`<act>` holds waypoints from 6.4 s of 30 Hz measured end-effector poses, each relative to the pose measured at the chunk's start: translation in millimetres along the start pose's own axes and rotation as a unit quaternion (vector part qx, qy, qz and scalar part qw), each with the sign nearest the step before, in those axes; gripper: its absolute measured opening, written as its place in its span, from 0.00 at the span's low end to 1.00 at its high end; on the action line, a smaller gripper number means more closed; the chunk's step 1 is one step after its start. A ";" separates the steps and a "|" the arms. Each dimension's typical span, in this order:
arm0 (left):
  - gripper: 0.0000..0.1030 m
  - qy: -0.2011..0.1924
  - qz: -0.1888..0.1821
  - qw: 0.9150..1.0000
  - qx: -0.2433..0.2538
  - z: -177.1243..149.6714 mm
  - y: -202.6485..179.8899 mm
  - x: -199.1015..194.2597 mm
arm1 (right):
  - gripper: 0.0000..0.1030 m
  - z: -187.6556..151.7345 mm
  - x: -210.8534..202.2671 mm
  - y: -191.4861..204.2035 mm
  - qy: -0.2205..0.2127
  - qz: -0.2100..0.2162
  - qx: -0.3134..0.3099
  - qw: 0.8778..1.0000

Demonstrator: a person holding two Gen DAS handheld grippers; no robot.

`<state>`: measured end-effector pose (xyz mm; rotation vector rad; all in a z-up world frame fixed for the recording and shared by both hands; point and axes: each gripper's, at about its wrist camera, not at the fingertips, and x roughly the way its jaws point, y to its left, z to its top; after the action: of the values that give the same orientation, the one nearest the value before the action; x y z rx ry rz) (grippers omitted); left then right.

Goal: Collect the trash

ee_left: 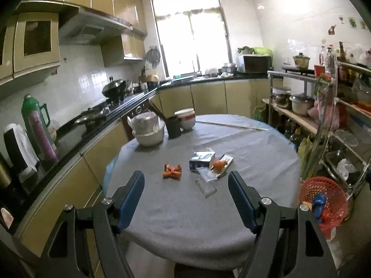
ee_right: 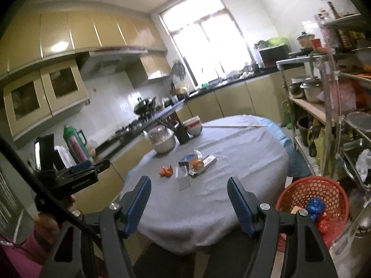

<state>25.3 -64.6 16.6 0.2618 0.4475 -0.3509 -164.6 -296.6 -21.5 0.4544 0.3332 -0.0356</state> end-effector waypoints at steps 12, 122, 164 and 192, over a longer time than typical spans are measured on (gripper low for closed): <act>0.75 -0.026 0.008 0.999 -0.020 10.9 12.8 -12.9 | 0.70 14.2 -27.6 12.8 -0.045 0.016 0.005 0.999; 0.72 0.270 -0.092 0.956 -0.065 -49.9 96.6 309.4 | 0.37 -1.5 357.5 -57.0 0.255 0.008 0.087 0.963; 0.39 0.228 -0.082 0.970 -0.005 -58.7 63.1 264.5 | 0.37 -5.8 280.2 -51.6 0.202 0.025 0.101 0.974; 0.39 0.159 -0.184 0.969 0.054 -35.2 -78.7 148.8 | 0.37 -11.7 140.6 -146.7 0.116 -0.057 0.177 0.976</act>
<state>107.3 -165.1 -96.2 0.3428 0.7977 -0.7027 -51.0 -417.7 -139.2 0.7964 0.5881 -0.1573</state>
